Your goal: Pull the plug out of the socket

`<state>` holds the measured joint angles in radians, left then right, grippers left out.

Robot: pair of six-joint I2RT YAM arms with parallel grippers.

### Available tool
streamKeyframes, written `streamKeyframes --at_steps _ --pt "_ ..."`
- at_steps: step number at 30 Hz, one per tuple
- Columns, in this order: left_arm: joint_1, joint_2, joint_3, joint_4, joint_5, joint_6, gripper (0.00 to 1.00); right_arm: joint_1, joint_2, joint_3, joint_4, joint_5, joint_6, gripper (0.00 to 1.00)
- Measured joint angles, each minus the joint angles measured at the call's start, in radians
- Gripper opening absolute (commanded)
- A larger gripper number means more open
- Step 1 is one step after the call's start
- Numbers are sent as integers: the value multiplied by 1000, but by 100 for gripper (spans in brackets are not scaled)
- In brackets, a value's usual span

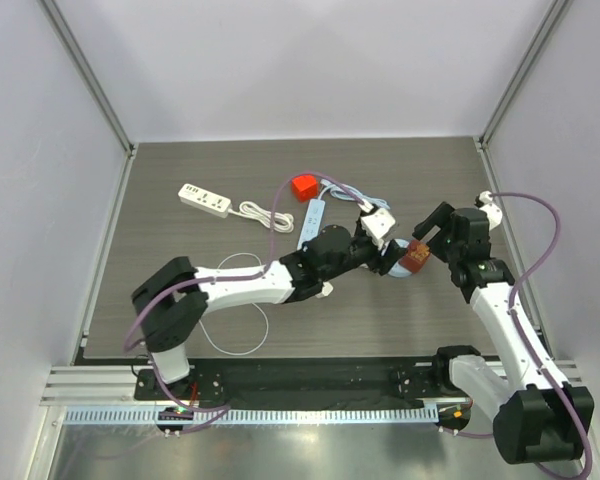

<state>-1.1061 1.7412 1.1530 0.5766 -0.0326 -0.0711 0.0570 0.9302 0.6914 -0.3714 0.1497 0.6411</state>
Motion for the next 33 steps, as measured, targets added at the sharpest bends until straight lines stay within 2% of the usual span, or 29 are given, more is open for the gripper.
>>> streamKeyframes --at_steps 3,4,7,18,23,33 --pt "0 95 44 -21 4 25 59 -35 3 3 -10 18 -11 88" --pt "0 122 46 -22 1 30 44 -41 8 3 -16 22 -17 88" --pt "7 186 50 -37 -5 27 26 -44 17 -5 -22 15 -43 89" --pt "63 355 184 -60 46 -27 23 -44 0 -47 -31 -48 -137 90" --pt "85 401 240 -78 74 -109 13 -44 53 -46 -34 -83 -140 89" --pt "122 514 305 -88 164 -274 3 -44 146 -25 -36 -190 -167 90"
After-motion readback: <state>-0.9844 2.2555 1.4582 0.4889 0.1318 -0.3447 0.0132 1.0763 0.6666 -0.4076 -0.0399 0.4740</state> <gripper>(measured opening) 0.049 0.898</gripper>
